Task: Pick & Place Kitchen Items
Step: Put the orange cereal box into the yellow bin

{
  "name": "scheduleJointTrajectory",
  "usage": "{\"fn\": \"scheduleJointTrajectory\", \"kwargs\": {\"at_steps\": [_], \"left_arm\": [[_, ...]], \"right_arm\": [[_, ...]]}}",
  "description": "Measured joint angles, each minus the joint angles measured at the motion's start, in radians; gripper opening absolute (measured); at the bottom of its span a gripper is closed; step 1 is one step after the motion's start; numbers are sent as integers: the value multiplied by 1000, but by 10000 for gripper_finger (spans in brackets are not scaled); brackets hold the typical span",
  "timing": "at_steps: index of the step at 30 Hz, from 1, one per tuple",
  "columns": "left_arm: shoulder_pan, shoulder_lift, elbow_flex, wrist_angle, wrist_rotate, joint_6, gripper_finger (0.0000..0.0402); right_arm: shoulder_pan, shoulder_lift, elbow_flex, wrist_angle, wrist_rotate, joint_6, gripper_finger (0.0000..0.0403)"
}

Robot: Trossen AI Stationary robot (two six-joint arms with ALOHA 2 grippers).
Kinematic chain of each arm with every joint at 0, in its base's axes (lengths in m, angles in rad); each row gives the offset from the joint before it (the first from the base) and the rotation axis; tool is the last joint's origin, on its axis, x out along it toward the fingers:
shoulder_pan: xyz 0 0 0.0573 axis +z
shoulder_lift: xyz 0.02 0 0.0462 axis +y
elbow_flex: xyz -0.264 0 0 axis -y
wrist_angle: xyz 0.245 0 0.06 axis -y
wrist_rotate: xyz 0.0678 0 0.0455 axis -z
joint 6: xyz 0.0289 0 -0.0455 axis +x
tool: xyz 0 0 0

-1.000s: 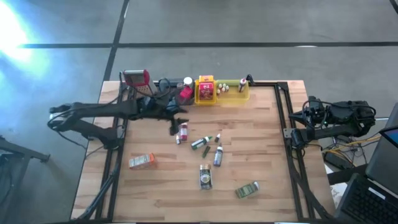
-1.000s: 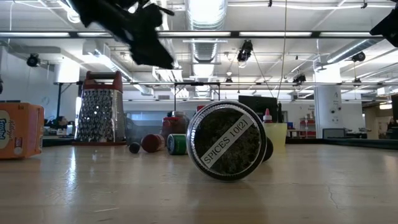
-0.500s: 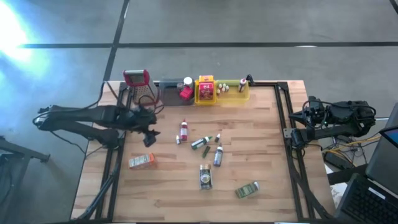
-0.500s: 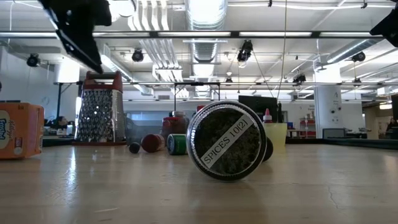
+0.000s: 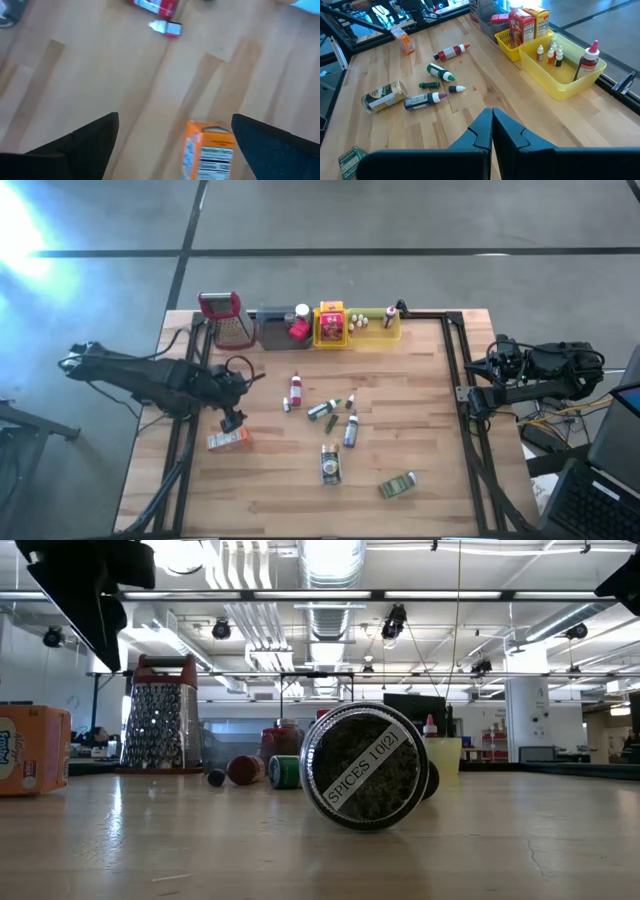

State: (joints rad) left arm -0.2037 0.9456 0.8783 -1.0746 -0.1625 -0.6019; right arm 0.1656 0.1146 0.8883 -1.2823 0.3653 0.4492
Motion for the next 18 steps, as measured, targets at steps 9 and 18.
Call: {"fn": "scheduleJointTrajectory", "kwargs": {"at_steps": [9,18], "left_arm": [[-31,113,82,-99,102,-84,400],[-37,212,120,-156,199,-143,400]], "right_arm": [[0,0,0,0,0,0,8],[0,0,0,0,0,0,8]]}}
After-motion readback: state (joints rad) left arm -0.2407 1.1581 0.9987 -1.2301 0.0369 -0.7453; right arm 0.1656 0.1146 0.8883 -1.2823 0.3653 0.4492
